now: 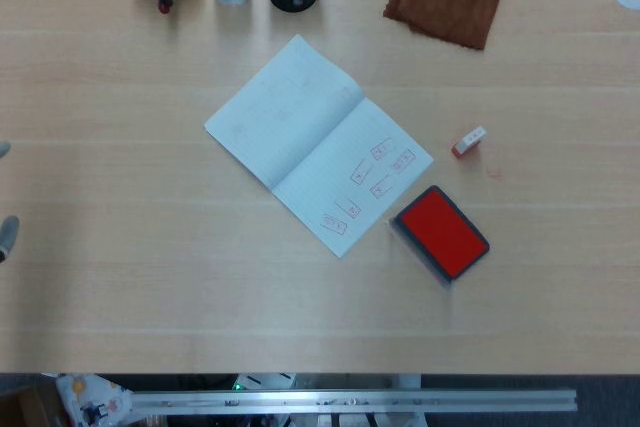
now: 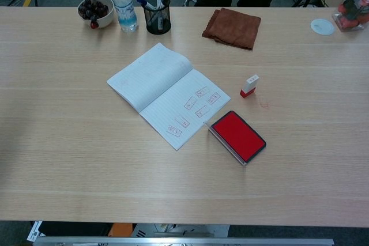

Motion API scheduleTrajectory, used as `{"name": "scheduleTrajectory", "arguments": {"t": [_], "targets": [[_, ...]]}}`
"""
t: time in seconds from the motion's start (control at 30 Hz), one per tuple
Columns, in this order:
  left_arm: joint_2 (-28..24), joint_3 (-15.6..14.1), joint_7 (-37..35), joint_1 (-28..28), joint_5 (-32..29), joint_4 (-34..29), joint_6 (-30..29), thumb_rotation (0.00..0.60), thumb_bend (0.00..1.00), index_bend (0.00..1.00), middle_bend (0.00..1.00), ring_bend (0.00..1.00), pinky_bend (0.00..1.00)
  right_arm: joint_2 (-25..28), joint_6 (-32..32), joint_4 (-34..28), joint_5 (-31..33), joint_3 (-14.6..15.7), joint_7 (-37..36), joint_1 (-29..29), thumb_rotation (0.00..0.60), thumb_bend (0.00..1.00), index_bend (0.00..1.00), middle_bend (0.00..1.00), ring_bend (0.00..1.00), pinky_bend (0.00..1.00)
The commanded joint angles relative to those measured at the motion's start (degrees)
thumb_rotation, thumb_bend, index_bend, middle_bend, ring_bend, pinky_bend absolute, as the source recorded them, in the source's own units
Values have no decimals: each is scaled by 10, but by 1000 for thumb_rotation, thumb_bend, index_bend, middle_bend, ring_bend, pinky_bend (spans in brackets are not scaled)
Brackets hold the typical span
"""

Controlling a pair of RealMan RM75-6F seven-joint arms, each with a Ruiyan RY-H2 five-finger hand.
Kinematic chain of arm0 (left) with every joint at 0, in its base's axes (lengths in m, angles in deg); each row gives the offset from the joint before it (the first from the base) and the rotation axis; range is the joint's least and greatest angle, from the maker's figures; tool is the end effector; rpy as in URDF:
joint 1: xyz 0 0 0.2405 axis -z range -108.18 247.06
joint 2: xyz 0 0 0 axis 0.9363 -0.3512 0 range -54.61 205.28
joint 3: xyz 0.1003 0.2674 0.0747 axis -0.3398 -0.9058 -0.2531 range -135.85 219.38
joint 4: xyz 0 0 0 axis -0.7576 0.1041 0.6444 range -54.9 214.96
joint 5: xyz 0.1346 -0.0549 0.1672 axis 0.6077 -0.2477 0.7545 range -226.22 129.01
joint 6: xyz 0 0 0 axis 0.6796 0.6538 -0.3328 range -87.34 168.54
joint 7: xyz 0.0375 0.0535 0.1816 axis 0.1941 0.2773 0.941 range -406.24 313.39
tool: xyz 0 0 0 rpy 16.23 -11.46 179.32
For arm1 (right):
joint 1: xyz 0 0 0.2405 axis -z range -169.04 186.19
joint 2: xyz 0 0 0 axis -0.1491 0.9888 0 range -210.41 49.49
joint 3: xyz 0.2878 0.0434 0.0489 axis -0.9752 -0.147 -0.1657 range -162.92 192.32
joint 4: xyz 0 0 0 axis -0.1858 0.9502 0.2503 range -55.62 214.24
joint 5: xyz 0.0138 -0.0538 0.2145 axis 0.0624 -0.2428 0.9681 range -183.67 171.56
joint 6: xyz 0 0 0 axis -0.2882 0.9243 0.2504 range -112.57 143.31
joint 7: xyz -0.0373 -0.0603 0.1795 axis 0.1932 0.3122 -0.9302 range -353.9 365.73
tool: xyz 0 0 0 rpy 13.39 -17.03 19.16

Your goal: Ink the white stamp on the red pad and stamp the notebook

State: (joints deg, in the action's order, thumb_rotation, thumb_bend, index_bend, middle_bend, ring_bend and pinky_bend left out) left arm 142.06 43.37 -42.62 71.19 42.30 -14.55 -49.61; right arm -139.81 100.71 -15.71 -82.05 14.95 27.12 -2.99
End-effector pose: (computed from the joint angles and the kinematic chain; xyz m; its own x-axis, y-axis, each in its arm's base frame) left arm -0.3307 0.2093 0.1520 0.3813 -0.0444 0.9234 0.9226 -0.0442 -0.3832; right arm -0.3536 -0.2618 0.1964 0.7204 -0.0212 0.6933 -0.6913 0.0584 0.7202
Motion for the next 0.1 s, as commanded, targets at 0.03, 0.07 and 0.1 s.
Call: {"name": "scheduleTrajectory", "arguments": {"t": [0.03,0.07,0.1], "targets": [[-1,-1,3,0,1,-3,-1,600,276,170,140,218,134,3,10,5,-6,3,-10,14,600,332,586,490,357,338],[-1,-1,4,0,1,-4,-1,600,276,170,140,218,134,3,13,6,-8,3,-13,18,600,332,586,490,357,338],[-2,-1,4,0,1,-5,-1,600,276,170,140,218,134,2,15,7,-10,2,-14,21,600,332,586,490,358,338]]}}
